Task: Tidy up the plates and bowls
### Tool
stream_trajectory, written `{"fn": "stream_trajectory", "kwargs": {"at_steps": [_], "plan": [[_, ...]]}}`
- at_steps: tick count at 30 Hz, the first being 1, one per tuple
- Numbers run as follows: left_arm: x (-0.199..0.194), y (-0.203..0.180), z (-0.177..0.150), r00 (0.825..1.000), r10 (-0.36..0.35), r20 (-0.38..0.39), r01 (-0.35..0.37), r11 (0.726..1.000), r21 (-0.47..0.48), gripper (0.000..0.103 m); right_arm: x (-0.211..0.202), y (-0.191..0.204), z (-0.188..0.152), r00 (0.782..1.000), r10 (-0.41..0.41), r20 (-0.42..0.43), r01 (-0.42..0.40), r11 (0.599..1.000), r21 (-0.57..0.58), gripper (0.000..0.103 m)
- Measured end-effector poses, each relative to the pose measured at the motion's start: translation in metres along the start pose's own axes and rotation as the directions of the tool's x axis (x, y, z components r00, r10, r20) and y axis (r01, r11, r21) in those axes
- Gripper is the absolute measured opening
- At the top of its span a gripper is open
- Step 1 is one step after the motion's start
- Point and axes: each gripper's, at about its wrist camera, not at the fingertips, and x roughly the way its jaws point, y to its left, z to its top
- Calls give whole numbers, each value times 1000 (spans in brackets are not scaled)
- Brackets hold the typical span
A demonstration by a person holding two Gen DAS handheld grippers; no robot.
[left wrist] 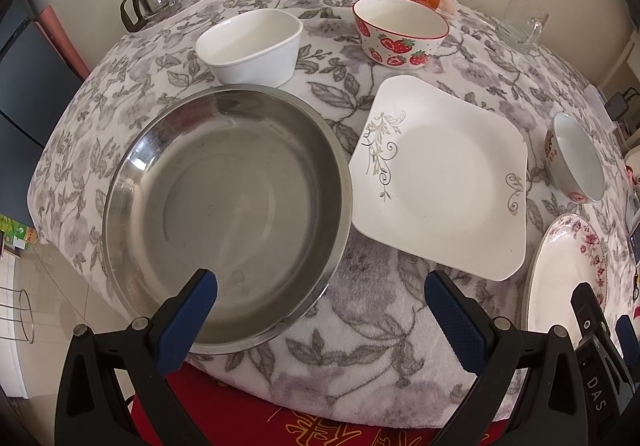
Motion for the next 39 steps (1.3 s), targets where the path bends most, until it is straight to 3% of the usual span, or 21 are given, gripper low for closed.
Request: {"fn": "stream_trajectory", "kwargs": {"at_steps": [14,20,25,32,39], "plan": [[4,30,10,1000,-8,-9,7,998,-67,103,-6,34,-2,999,44,-3,-44,998,-54,103],[-3,74,20,998,25,53,-16,985,-172,103,-11,67,-4,988,153,-3,-152,985,-75,103],[-4,116,27,995,22,101,4,968,-251,103,-12,105,-8,965,261,-24,-262,958,-117,103],[1,167,29,985,-51,166,105,936,-335,103,-2,142,-11,922,379,-76,-386,913,-132,103],[10,199,24,958,-107,265,203,907,-368,103,1,165,-17,905,411,-114,-426,884,-194,103]]}}
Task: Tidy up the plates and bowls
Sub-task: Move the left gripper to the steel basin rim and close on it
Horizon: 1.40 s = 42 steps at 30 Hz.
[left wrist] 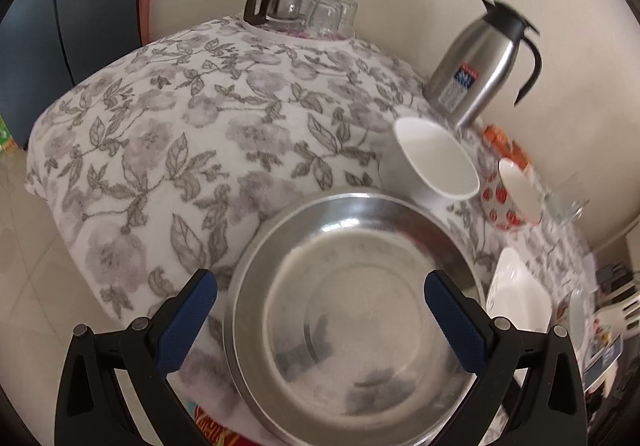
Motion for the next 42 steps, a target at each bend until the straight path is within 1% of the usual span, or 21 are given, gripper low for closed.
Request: {"fn": "stream_trajectory", "kwargs": {"at_steps": [3,4,6,11,13,14,19,23,28,30,31,32,33,34,35,36,37,38,41,42], "plan": [[2,8,3,1000,4,21,-4,1000,10,103,7,3,-1,999,30,-23,-30,1000,8,103],[5,8,4,1000,15,16,-16,999,35,103,8,3,-1,999,40,-26,-40,999,14,103],[8,9,5,999,35,13,-36,996,81,103,13,4,0,998,54,-33,-54,998,24,99],[19,11,1,999,30,-18,-27,986,166,103,27,6,1,995,60,-83,-57,998,42,90],[23,11,0,999,31,-29,-25,983,184,103,28,7,0,996,51,-78,-48,998,36,90],[26,12,0,999,26,-37,-19,982,190,103,29,8,0,996,47,-78,-44,999,31,90],[33,15,-2,997,-12,-70,25,981,192,103,27,8,1,997,25,-80,-22,999,32,82],[36,15,-3,998,3,-68,11,978,209,103,26,6,1,996,18,-84,-14,999,43,77],[36,16,-3,998,1,-64,13,976,218,103,30,1,-4,991,43,-124,-32,996,88,72],[36,16,-3,998,-7,-65,21,976,218,103,34,-2,-6,989,53,-139,-38,994,104,63],[37,17,-3,998,-8,-68,23,976,219,102,37,-3,-7,987,58,-150,-41,993,114,61],[38,17,-4,997,-16,-71,31,975,219,102,39,-4,-7,985,63,-159,-44,992,121,56],[39,17,-4,997,-21,-76,38,975,220,100,41,-4,-8,984,70,-165,-49,991,127,51],[41,17,-4,996,-23,-82,41,975,220,93,43,-4,-8,982,75,-171,-52,990,131,48],[43,18,-5,995,-26,-92,46,975,217,86,45,-4,-8,982,78,-173,-55,990,131,43],[45,19,-5,994,-31,-102,52,976,213,82,45,-4,-8,982,80,-172,-58,990,129,39],[47,20,-6,993,-36,-112,59,976,208,74,45,-3,-7,982,80,-168,-59,990,128,37],[49,21,-6,992,-44,-121,68,977,202,68,45,-3,-6,983,79,-163,-58,990,126,33],[53,23,-7,993,-16,-121,41,978,205,58,46,-2,-4,986,72,-147,-54,991,118,28],[53,25,-6,993,-10,-119,34,979,201,54,46,-1,-3,987,74,-144,-57,991,117,25]]}}
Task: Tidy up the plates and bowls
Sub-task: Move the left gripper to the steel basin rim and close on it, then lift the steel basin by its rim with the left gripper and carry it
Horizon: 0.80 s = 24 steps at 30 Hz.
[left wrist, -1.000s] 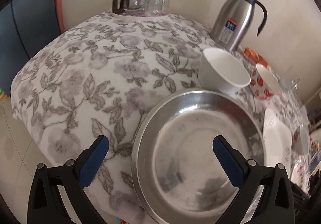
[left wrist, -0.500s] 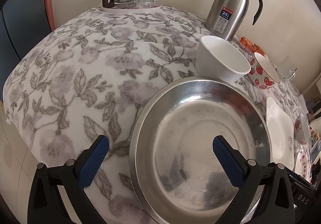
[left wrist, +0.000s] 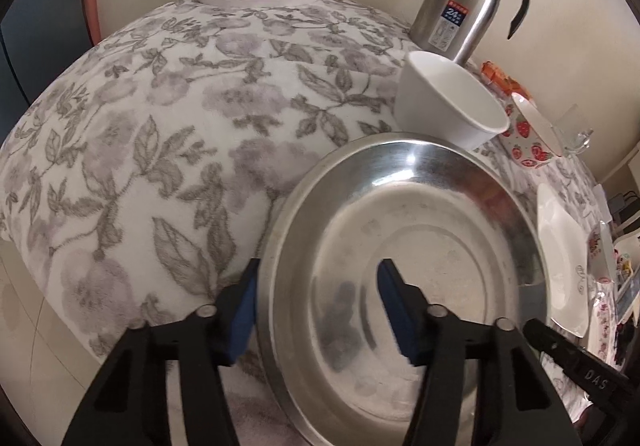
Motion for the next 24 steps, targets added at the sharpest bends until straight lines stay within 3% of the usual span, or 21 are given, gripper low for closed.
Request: {"fn": "stream_trajectory", "kwargs": {"at_steps": [6,15,24], "plan": [[7,13,3,999,44,-22,-45,998,-48,23,7,9,7,1000,-15,15,16,999,-38,12],[3,12,5,997,69,-41,-72,996,-61,21,10,12,10,1000,-27,12,27,999,-42,13],[-22,9,5,995,104,3,-103,993,-55,20,-20,18,12,997,35,74,-26,993,-115,13]]}}
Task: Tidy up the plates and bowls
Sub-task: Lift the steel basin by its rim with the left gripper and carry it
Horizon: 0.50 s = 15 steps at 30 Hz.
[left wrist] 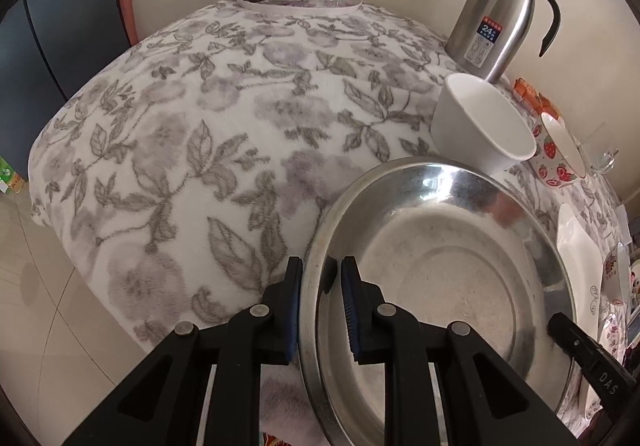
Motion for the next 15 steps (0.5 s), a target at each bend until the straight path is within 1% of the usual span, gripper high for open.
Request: {"fn": "stream_trajectory", "kwargs": {"at_steps": [3,6,8,12,15], "plan": [[-9,-4,-1,1000,-18,12,18,1000,-7,20,-12,-4,2,1000,14,26,-13,1000,-12,13],[-23,-14,0,999,-21,33,21,1000,4,20,-25,-12,5,998,29,50,-29,1000,-8,13],[-34,-26,4,999,-12,53,11,1000,22,20,-33,-20,9,997,45,67,-46,999,13,13],[-57,-57,9,995,0,99,-8,997,80,20,-55,-40,17,992,49,115,-54,998,43,13],[-68,-75,14,994,-13,111,2,996,93,20,-72,-54,23,987,49,155,-58,997,58,13]]}}
